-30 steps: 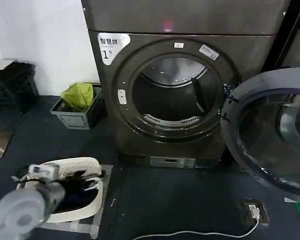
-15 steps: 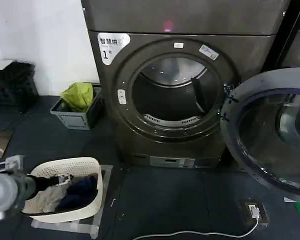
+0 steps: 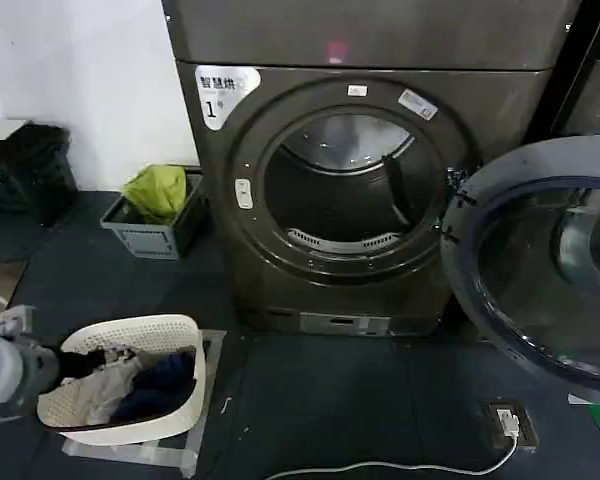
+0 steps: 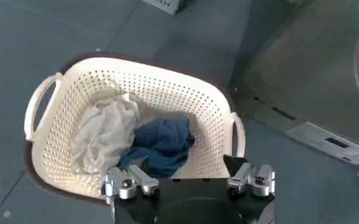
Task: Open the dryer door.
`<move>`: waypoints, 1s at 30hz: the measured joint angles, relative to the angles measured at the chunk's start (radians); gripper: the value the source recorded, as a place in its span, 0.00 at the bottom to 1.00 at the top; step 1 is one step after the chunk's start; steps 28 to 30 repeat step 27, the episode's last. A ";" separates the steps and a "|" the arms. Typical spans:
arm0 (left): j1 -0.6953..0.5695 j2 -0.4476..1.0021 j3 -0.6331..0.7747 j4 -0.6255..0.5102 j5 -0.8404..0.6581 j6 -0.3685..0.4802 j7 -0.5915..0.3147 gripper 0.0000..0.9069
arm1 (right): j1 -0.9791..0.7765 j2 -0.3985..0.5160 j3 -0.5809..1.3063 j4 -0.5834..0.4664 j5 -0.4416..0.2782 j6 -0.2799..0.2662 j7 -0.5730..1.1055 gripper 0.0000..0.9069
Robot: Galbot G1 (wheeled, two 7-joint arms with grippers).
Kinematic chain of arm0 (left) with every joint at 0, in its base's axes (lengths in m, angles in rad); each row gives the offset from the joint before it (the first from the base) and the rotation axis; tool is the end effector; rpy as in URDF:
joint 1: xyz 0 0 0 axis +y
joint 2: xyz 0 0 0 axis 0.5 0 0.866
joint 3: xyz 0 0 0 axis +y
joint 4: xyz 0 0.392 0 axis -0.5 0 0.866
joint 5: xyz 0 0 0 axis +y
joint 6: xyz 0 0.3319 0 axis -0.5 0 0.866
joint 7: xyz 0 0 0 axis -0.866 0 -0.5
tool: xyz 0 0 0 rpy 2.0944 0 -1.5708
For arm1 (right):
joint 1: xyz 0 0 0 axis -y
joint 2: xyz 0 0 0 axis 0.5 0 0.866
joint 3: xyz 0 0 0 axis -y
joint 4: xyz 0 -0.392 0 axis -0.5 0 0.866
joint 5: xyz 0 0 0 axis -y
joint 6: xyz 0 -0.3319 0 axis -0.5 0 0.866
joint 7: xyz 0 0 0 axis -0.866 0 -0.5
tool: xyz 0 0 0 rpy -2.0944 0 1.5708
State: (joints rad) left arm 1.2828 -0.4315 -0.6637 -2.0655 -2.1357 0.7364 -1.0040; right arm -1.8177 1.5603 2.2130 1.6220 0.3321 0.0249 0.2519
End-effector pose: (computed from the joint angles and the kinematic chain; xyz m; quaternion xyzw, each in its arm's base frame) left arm 0.2670 0.2300 -0.1268 0.0686 -0.8550 0.1549 0.4902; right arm -0.2869 -0.3331 -0.2393 -0.7882 -0.5710 0.2153 0.0791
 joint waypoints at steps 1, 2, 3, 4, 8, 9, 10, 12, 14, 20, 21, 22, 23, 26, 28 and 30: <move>-0.003 0.000 0.000 0.003 -0.006 0.000 -0.003 1.00 | 0.000 0.000 0.000 -0.001 0.000 0.001 0.000 1.00; -0.007 -0.001 0.000 0.006 -0.013 0.000 -0.006 1.00 | 0.000 0.000 -0.001 -0.001 0.000 0.001 0.000 1.00; -0.010 -0.001 0.000 0.009 -0.015 0.000 -0.007 1.00 | 0.000 0.000 -0.001 -0.001 0.000 0.002 0.000 1.00; -0.012 -0.001 0.000 0.011 -0.017 0.000 -0.007 1.00 | 0.000 0.000 -0.001 -0.001 0.001 0.004 0.000 1.00; -0.019 0.001 -0.003 0.024 -0.040 0.000 -0.013 1.00 | 0.001 0.000 0.005 -0.002 0.000 -0.003 0.004 1.00; -0.020 0.002 -0.005 0.027 -0.045 0.000 -0.015 1.00 | 0.001 0.000 0.005 -0.003 -0.001 -0.005 0.007 1.00; -0.020 0.002 -0.006 0.029 -0.050 0.000 -0.016 1.00 | 0.001 0.000 0.006 -0.004 -0.001 -0.007 0.009 1.00; -0.021 0.002 -0.007 0.030 -0.061 0.000 -0.022 1.00 | 0.000 0.001 0.006 -0.009 -0.002 -0.007 0.013 1.00; -0.021 0.001 -0.008 0.032 -0.066 0.000 -0.026 1.00 | 0.000 0.001 0.007 -0.013 -0.004 -0.006 0.014 1.00; -0.021 0.001 -0.011 0.043 -0.068 0.000 -0.027 1.00 | 0.001 0.000 0.002 -0.023 -0.005 0.008 0.000 1.00; -0.021 0.001 -0.012 0.045 -0.068 0.000 -0.027 1.00 | 0.002 0.000 0.002 -0.023 -0.005 0.008 -0.001 1.00; -0.021 0.001 -0.013 0.045 -0.068 0.000 -0.027 1.00 | 0.002 0.000 0.002 -0.023 -0.005 0.008 -0.001 1.00; -0.020 0.002 -0.014 0.045 -0.069 0.000 -0.027 1.00 | 0.002 0.000 0.002 -0.023 -0.005 0.008 -0.001 1.00; -0.020 0.002 -0.015 0.046 -0.072 0.000 -0.027 1.00 | 0.002 -0.002 0.002 -0.023 -0.006 0.008 -0.002 1.00; -0.020 0.002 -0.015 0.047 -0.074 0.000 -0.027 1.00 | 0.002 -0.002 0.002 -0.023 -0.006 0.008 -0.002 1.00; -0.020 0.002 -0.015 0.047 -0.074 0.000 -0.027 1.00 | 0.002 -0.002 0.002 -0.023 -0.006 0.008 -0.002 1.00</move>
